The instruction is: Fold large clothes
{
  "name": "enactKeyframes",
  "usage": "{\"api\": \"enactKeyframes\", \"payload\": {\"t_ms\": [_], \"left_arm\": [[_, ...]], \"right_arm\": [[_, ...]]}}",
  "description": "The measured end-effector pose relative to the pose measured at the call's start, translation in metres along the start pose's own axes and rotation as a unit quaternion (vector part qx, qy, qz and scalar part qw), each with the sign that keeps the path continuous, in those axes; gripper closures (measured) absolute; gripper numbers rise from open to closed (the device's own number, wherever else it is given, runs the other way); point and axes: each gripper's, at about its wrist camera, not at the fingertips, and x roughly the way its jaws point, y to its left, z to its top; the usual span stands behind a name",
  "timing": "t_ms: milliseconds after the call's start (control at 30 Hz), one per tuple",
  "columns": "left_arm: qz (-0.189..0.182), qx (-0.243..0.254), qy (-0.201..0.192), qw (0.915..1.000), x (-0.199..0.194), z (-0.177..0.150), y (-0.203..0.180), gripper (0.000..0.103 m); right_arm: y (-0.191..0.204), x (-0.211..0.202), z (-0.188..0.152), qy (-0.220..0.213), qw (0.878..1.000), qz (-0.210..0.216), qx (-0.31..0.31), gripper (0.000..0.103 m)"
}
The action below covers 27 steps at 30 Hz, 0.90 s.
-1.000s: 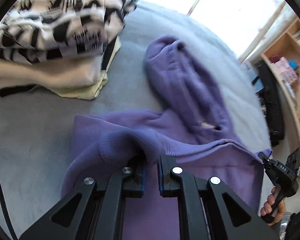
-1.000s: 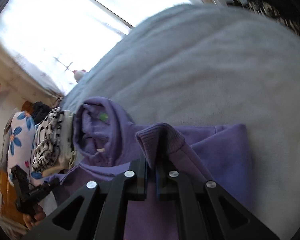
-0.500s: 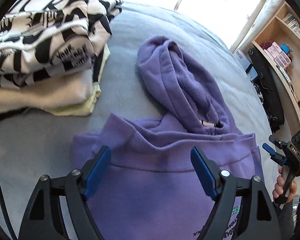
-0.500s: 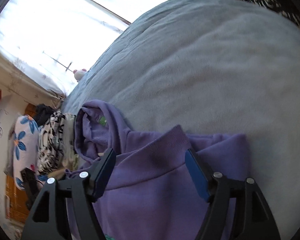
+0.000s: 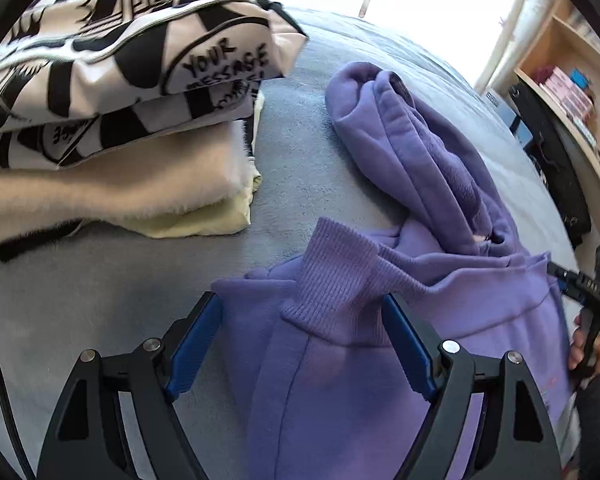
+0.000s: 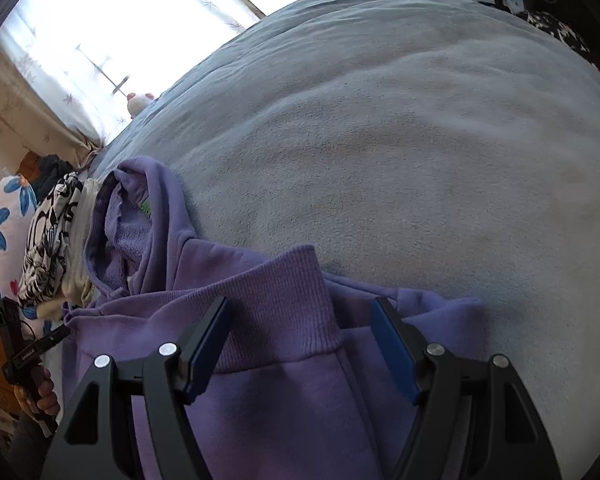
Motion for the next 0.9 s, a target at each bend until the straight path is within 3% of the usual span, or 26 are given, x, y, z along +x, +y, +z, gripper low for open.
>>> {"api": "enactKeyframes", "payload": {"t_ms": [67,133,233,267,300,467,633,700,767,900], "left_arm": [[0.009,0.022,-0.016,0.9996,-0.001,-0.001,-0.008,0.035],[0.010,0.052,-0.029,0.9982,-0.003,-0.002,-0.018,0.049],[0.028,0.084,-0.035,0.9954,-0.001,-0.004,-0.032,0.061],[0.041,0.096,-0.038,0.9938,0.001,-0.005,-0.035,0.080],[0.053,0.101,-0.037,0.9928,0.003,-0.005,-0.037,0.087],[0.067,0.074,-0.053,0.9936,-0.005,-0.001,-0.032,0.093],[0.085,0.069,-0.071,0.9915,-0.025,0.003,-0.038,0.093],[0.081,0.056,-0.081,0.9919,-0.033,0.009,-0.040,0.093],[0.076,0.044,-0.081,0.9929,-0.033,0.014,-0.041,0.093],[0.089,0.039,-0.061,0.9934,-0.012,0.013,-0.041,0.093]], "right_arm": [[0.003,0.002,-0.001,0.001,1.000,-0.006,-0.010,0.043],[0.005,0.004,-0.002,0.003,1.000,-0.012,-0.020,0.065],[0.009,0.003,-0.006,-0.008,0.999,-0.033,-0.037,0.080],[0.010,0.002,-0.007,-0.014,0.998,-0.038,-0.041,0.083],[0.011,0.000,-0.008,-0.021,0.998,-0.047,-0.043,0.086],[0.019,-0.017,-0.014,-0.057,0.994,-0.075,-0.053,0.089],[0.021,-0.059,-0.012,-0.113,0.988,-0.091,-0.043,0.093],[0.017,-0.077,-0.006,-0.144,0.980,-0.130,-0.030,0.103],[0.001,-0.090,0.003,-0.168,0.974,-0.154,-0.005,0.103],[-0.036,-0.078,0.012,-0.117,0.987,-0.105,0.045,0.103]]}}
